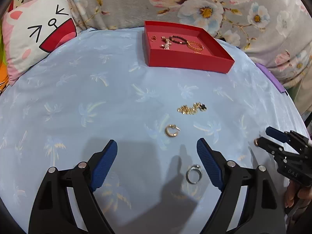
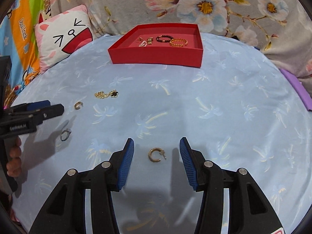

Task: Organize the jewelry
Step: 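Grasp the diamond ring with the left gripper while the right grasps a gold hoop earring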

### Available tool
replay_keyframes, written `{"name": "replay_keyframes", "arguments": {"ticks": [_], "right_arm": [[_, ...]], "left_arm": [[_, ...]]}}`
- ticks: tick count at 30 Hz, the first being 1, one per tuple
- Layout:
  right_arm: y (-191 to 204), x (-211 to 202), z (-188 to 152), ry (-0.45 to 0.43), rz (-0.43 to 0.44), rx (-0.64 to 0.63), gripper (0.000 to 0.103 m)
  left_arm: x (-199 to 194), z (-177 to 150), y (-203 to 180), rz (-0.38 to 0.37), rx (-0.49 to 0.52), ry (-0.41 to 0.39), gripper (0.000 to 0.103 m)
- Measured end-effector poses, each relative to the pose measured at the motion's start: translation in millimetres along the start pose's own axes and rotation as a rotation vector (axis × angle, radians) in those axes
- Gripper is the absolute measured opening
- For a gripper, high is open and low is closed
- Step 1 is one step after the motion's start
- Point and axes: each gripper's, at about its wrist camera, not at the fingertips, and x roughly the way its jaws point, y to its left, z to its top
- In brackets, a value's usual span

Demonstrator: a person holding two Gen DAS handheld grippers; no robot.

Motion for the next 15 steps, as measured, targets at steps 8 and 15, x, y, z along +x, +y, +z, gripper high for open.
{"name": "replay_keyframes", "arguments": {"ticks": [8, 15], "right_arm": [[-2, 6, -4, 0.018, 0.01, 0.028, 0.048], [-14, 7, -4, 0.019, 0.043, 0.091, 0.048]], "left_arm": [[1, -17, -22, -0.027, 0.048, 0.026, 0.082], [1, -27, -39, -0.017, 0.1, 0.037, 0.077]]}}
